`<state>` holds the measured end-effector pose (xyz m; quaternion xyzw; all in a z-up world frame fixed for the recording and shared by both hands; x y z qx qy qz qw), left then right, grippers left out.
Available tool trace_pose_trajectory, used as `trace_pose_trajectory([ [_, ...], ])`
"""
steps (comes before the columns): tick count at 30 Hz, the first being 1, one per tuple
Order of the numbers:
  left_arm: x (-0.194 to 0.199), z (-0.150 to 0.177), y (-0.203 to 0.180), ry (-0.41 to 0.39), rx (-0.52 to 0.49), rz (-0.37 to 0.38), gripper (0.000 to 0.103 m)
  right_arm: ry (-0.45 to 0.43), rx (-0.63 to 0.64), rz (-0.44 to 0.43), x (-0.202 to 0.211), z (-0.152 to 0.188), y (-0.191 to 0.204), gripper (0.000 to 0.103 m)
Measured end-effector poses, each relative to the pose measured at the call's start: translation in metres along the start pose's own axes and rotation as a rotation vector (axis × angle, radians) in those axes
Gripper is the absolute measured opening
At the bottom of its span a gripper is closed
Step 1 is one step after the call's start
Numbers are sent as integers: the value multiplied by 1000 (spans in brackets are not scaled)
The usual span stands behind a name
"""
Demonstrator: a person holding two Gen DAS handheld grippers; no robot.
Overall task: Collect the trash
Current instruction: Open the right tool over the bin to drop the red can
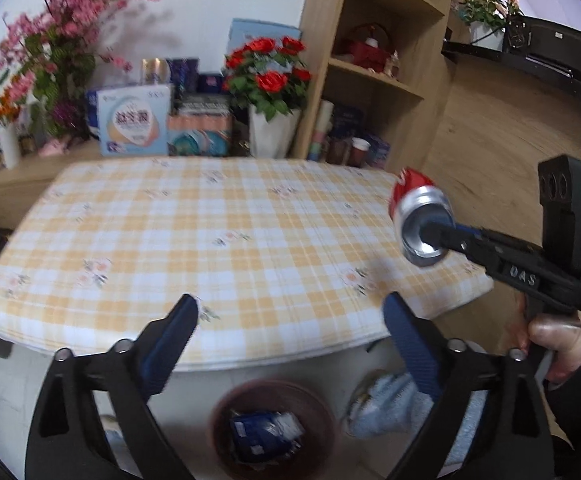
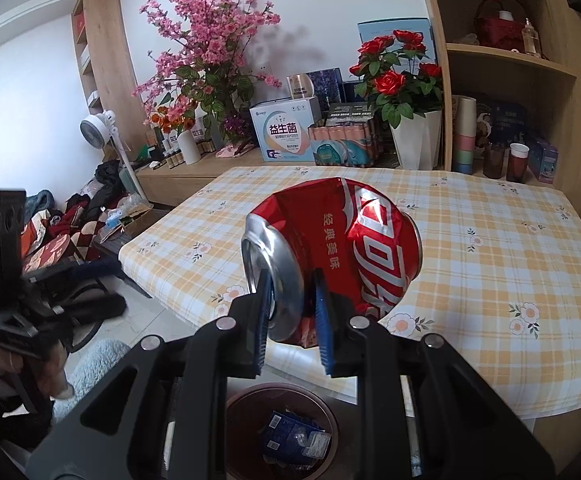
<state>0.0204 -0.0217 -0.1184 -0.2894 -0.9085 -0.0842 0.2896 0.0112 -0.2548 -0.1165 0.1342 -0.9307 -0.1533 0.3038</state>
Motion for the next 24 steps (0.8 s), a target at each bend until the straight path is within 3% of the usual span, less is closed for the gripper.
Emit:
trace_pose_trajectory([
  [10,29,-1,36,-27,36,-154,97,70,42,-16,-8,11,19,24],
  [19,50,17,62,-37,122,-214,97,201,54,-41,-27,41,42,24],
  [24,56,21,65,-42,124,-232,97,231,75,-39,-30,49,54,24],
])
Point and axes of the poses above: each gripper's, at about its wrist camera, not at the fingertips, and x roughly against the way its jaws point, y to its left, z to its underside, the point moved 1 cm from there along -x, roughly the way its jaws point, and after that the axes turned 11 degrees about -x, right-handed, at the moved point
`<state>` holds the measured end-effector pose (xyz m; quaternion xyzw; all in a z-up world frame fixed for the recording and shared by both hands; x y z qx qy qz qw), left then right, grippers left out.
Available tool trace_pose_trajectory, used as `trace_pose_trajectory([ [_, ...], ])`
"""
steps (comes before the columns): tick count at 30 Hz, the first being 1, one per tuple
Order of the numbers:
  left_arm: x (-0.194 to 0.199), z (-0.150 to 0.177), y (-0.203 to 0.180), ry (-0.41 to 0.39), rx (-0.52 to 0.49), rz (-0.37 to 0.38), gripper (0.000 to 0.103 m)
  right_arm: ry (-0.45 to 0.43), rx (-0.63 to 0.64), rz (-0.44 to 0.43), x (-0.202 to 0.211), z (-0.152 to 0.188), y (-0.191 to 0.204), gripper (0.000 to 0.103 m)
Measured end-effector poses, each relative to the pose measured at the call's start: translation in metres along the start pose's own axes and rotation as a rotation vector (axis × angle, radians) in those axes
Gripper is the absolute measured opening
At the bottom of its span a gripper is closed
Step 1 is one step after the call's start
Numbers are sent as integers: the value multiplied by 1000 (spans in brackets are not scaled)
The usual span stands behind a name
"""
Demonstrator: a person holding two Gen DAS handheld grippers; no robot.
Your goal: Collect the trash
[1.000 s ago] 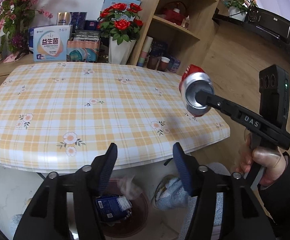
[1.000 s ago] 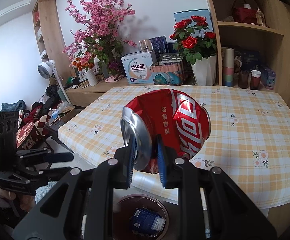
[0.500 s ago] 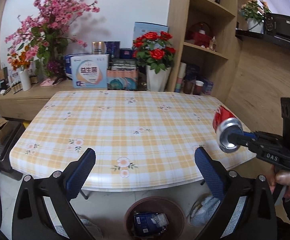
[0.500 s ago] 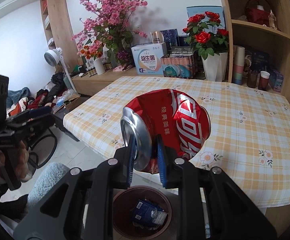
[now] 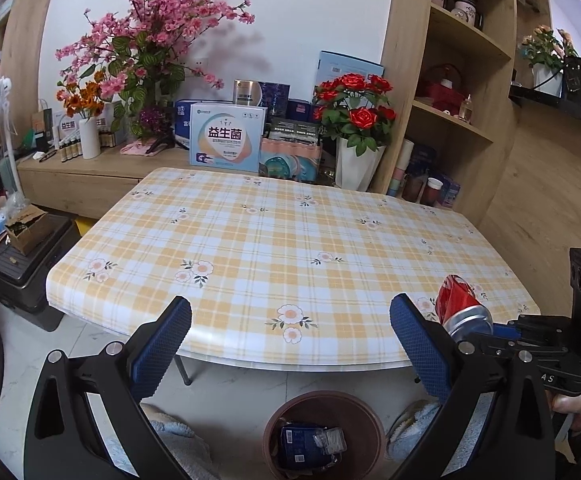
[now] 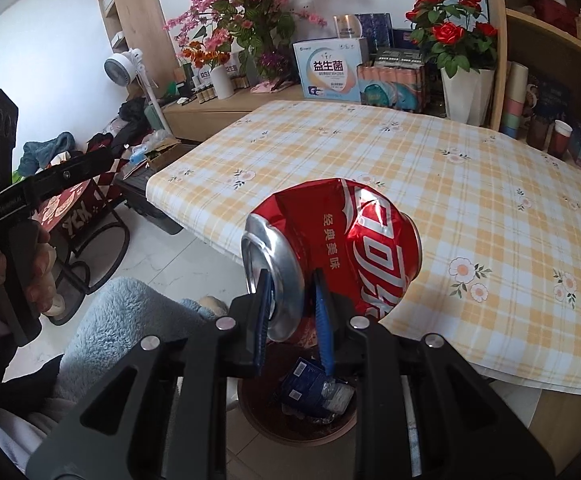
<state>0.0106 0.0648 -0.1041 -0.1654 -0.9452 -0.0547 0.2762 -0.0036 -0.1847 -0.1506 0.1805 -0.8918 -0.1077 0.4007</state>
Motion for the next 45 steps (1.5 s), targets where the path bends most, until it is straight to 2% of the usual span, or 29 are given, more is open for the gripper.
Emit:
trace_pose_trajectory([
  [14,2,5,4,4,8,-16,97,16,5,3,-3,1,6,25],
  [16,2,4,3,5,0,-19,97,-4,-6,23,-1,-1,1,33],
  [17,2,4,2,6,-4,-20,97,-11,-12,30,0,-3,-1,40],
  [18,2,3,1,7,-9,-26,97,-20,-18,42,1,-5,-4,53],
  [19,2,2,1,7,-12,-32,97,-38,-29,64,4,-7,-7,61],
  [21,2,0,0,4,-16,-38,97,-73,-43,86,9,-10,-14,88],
  [23,1,-2,-2,5,-18,-43,97,-110,-54,114,16,-14,-20,96],
  [32,6,-22,-14,-11,-72,-46,97,-185,-96,216,38,-35,-36,97],
  [37,17,-38,-20,-35,-96,-99,97,-231,-98,229,59,-52,-33,97],
  [40,24,-47,-22,-46,-97,-91,97,-275,-87,224,76,-61,-28,97],
  [45,42,-69,-36,-102,-182,-126,97,-336,-73,224,103,-74,-15,97],
])
Point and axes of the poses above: each gripper's, at about its wrist camera, not at the fingertips, and x roughly against the way its jaws point, y to its left, z to its underside, the point moved 1 cm from there along -x, roughly the way its jaws point, and after that the axes turned 11 degrees about -x, right-handed, at the moved point
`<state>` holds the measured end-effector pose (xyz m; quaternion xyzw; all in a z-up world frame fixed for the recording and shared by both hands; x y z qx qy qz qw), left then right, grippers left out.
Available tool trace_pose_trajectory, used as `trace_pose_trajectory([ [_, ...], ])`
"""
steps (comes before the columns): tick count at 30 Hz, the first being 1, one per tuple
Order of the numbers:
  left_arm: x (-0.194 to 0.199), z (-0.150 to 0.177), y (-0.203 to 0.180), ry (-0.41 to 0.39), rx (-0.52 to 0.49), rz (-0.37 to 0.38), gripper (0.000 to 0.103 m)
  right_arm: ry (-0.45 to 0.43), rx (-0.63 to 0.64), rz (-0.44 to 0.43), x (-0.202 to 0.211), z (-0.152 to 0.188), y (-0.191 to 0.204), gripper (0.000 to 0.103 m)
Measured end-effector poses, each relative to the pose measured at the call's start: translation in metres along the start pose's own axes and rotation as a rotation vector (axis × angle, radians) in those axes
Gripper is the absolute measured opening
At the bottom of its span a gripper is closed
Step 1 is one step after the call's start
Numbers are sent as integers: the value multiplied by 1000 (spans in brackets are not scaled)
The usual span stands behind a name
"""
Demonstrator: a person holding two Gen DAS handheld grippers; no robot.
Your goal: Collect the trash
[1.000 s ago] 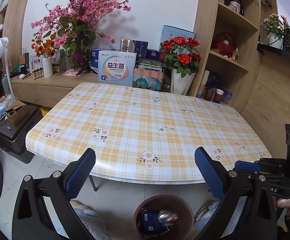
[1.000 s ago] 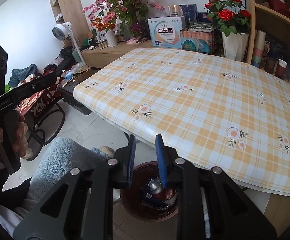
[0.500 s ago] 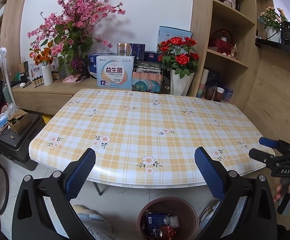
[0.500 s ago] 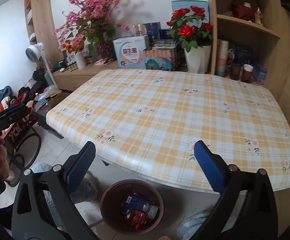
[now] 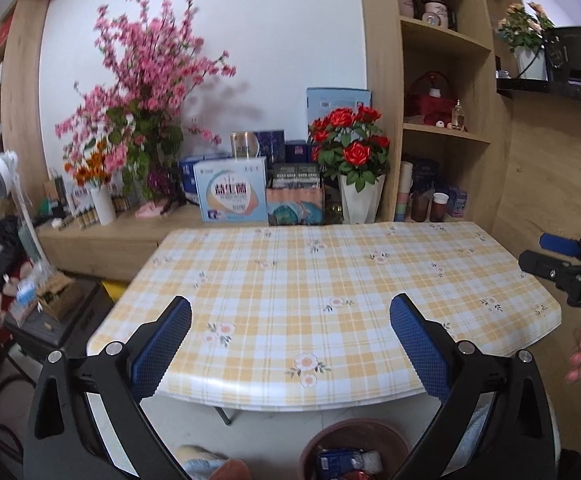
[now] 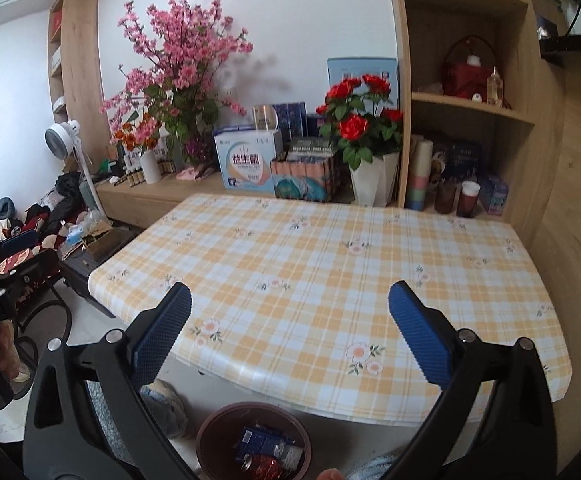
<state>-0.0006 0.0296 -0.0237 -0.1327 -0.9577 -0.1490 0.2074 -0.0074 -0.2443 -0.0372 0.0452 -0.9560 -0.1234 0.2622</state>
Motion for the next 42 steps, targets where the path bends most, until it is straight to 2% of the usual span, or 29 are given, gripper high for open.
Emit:
trace_pose_trajectory([
  [4,14,-18,-6,-40,-32,-17,97,-26,8,-10,15,-15,11,97],
  [10,27,-35,-7,-64,-29,-23,97,-53,32,-7,28,-24,23,97],
  [42,31,-33,-1,-52,-20,-47,97,-41,40,13,27,-19,26,97],
])
Point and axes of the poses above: each gripper's, at about its wrist camera, not at the fingertips, and x roughly against the way its jaws point, y to its left, z to its underside, the point moved 1 cm from there along -x, roughly the way its jaws point, and after that the axes turned 11 degrees about -x, right-handed, at the moved point
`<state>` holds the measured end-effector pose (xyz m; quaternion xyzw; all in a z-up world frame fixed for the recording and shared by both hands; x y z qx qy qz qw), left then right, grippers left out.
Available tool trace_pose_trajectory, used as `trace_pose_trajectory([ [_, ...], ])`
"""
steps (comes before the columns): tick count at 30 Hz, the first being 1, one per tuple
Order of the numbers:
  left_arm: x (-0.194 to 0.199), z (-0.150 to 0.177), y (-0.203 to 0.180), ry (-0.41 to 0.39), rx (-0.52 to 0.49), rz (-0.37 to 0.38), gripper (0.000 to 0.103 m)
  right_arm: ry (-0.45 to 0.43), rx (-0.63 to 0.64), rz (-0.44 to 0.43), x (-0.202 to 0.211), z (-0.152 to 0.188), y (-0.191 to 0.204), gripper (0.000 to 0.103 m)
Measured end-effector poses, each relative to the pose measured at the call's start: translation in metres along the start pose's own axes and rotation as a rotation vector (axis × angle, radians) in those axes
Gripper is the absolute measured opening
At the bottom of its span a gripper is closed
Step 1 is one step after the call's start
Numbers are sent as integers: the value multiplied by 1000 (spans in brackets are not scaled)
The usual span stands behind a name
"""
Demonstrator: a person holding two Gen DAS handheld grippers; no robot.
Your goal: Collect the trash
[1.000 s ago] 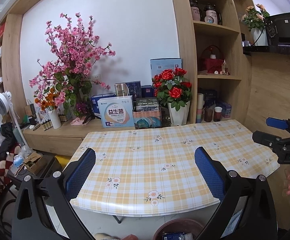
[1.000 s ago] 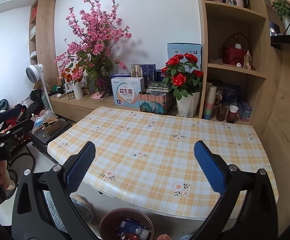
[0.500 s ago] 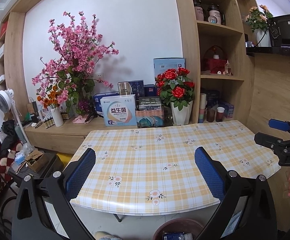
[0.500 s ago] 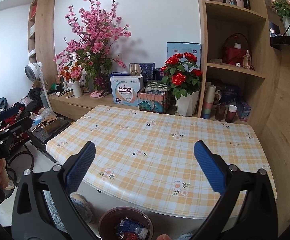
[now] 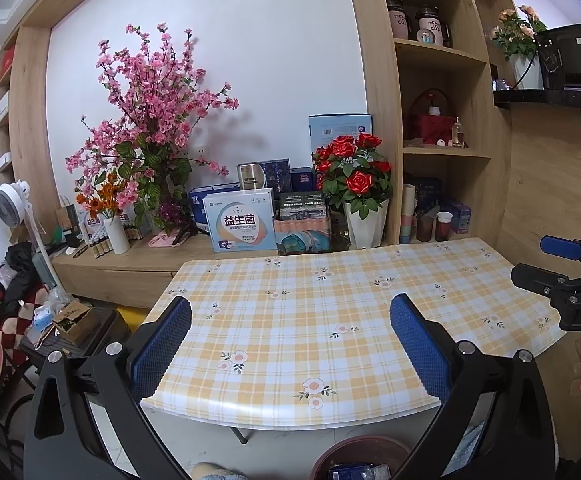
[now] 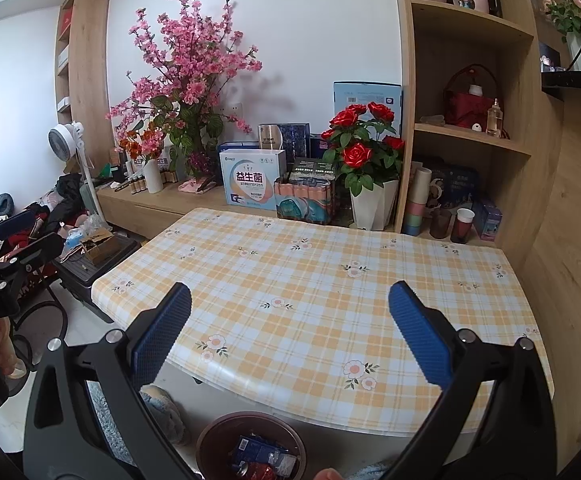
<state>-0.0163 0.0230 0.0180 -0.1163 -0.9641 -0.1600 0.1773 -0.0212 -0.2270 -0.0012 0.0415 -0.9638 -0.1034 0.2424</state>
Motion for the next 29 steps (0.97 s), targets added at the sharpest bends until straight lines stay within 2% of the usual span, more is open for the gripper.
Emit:
trace_pose_trajectory([
  [29,1,1,6,4,-16,-16,97,3,0,3,0,-1,1,97],
])
Point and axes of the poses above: each gripper's, at about its wrist camera, not at the fingertips, and x roughly against the way its jaws point, y to its left, z to its underside, the point moved 1 cm from there along -x, roughly the way its jaws point, and after that the axes turned 11 degrees about -x, right-handed, at the moved point
